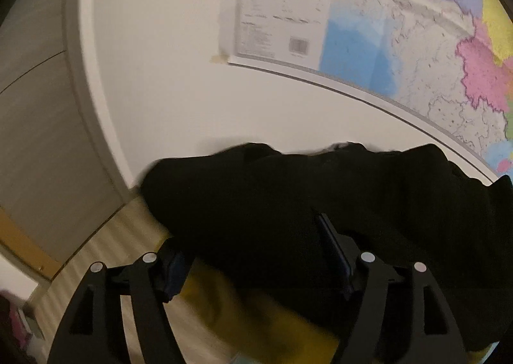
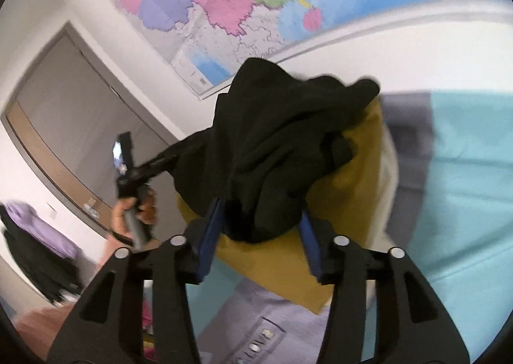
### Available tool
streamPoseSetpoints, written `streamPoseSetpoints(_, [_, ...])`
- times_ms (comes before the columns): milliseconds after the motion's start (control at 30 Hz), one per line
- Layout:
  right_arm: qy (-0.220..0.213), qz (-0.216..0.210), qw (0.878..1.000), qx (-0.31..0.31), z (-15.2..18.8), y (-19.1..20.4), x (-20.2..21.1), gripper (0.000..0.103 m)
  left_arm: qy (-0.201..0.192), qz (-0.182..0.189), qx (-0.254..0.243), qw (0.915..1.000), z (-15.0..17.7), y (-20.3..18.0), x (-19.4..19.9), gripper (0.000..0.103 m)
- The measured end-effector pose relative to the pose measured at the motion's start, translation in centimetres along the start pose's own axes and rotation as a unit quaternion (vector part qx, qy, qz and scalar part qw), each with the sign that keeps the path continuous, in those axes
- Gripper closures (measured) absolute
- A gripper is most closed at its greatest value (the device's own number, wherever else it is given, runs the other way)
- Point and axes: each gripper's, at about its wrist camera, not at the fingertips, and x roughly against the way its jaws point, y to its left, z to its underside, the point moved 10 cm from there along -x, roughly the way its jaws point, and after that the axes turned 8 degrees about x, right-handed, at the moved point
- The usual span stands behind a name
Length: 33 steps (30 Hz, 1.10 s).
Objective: Fold large clothes
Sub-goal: 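Lower the black jacket onto the mustard folded clothes with both grippers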
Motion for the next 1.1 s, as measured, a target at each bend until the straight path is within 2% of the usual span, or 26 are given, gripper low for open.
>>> streamPoseSetpoints(67, [-0.004, 0.038, 0.999, 0.033, -0.3, 0.0, 1.4, 0.052, -0.029, -0.012, 0.011, 0.9995, -0.2, 1.2, 2.1, 0.032])
streamPoseSetpoints(133, [-0.018, 0.057, 0.997, 0.051, -0.8, -0.2, 2.6, 0.052, -0.073, -0.029, 0.011, 0.9968, -1.0, 1.9, 4.4, 0.031])
streamPoseSetpoints(200, [-0.039, 0.073, 0.994, 0.077, -2.3, 0.3, 4.0, 0.052, -0.093, -0.011, 0.002, 0.9956, -1.4, 1.4, 6.2, 0.027])
streamPoseSetpoints(233, [-0.048, 0.077, 0.992, 0.088, -2.9, 0.6, 4.4, 0.052, -0.097, 0.014, -0.012, 0.9952, -1.4, 0.5, 6.9, 0.026])
streamPoseSetpoints(300, [-0.06, 0.074, 0.989, 0.113, -4.5, 1.5, 4.2, 0.052, -0.111, 0.021, -0.046, 0.9926, -1.3, -1.4, 7.8, 0.025])
streamPoseSetpoints(367, [-0.056, 0.081, 0.987, 0.127, -5.5, 1.7, 2.7, 0.052, -0.099, 0.046, -0.073, 0.9913, -0.5, -3.6, 7.5, 0.023])
streamPoseSetpoints(433, [-0.049, 0.089, 0.985, 0.136, -6.6, 1.5, 0.7, 0.052, -0.077, 0.06, -0.075, 0.9924, 0.4, -5.0, 6.3, 0.023])
streamPoseSetpoints(533, [-0.023, 0.092, 0.989, 0.113, -6.9, -0.1, -2.7, 0.052, -0.044, 0.072, -0.078, 0.9934, 2.2, -6.3, 4.1, 0.023])
streamPoseSetpoints(600, [0.007, 0.09, 0.992, 0.088, -5.5, -1.8, -4.8, 0.058, -0.021, 0.076, -0.081, 0.9936, 3.7, -6.6, 2.9, 0.023])
streamPoseSetpoints(733, [0.035, 0.052, 0.998, 0.025, -2.6, -4.2, -6.2, 0.058, -0.011, 0.073, -0.084, 0.9937, 4.8, -6.3, 1.3, 0.019])
streamPoseSetpoints(900, [0.04, 0.059, 0.997, 0.024, -2.2, -3.9, -5.0, 0.055, -0.017, 0.06, -0.083, 0.9945, 4.1, -6.0, 2.6, 0.02])
streamPoseSetpoints(1000, [0.024, 0.08, 0.995, 0.058, -2.7, -2.6, -3.4, 0.053, -0.047, 0.055, -0.091, 0.9933, 4.4, -6.5, 4.6, 0.02])
streamPoseSetpoints(1100, [0.007, 0.09, 0.992, 0.091, -2.9, -1.2, -2.2, 0.048, -0.057, 0.064, -0.097, 0.9916, 5.0, -7.5, 6.3, 0.017])
